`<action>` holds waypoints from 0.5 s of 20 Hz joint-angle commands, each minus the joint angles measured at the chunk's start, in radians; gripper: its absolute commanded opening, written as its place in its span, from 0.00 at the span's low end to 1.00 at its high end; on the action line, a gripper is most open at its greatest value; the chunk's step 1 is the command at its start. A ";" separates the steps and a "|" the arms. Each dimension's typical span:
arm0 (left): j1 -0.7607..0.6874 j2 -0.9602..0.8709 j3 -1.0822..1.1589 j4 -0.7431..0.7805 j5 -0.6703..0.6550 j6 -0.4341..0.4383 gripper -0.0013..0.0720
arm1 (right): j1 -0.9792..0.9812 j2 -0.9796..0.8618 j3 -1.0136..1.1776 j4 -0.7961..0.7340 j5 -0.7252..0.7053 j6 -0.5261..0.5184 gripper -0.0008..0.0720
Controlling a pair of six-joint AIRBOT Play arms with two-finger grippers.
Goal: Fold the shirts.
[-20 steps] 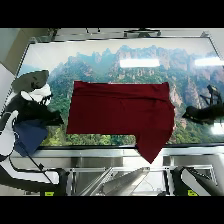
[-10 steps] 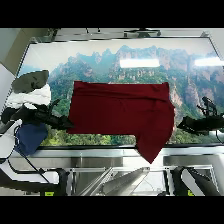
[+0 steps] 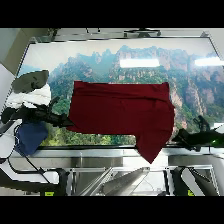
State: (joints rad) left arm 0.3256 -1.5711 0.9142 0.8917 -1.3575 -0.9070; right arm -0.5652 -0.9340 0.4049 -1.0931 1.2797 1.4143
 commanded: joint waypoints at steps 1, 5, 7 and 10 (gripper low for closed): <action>0.001 0.001 0.003 -0.004 -0.005 0.001 0.05 | -0.017 -0.010 -0.151 0.187 -0.146 -0.058 0.52; 0.001 0.001 0.003 -0.005 -0.005 0.000 0.05 | -0.017 -0.068 -0.216 0.325 -0.216 -0.192 0.52; 0.001 0.001 0.003 -0.024 -0.011 0.001 0.05 | -0.017 -0.101 -0.216 0.407 -0.213 -0.271 0.52; 0.001 0.001 0.005 -0.079 -0.031 0.002 0.05 | -0.018 -0.114 -0.191 0.545 -0.116 -0.424 0.06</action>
State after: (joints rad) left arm 0.3256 -1.5707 0.9176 0.8547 -1.3720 -0.9066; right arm -0.5819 -1.0298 0.2028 -0.7090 1.0981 1.1427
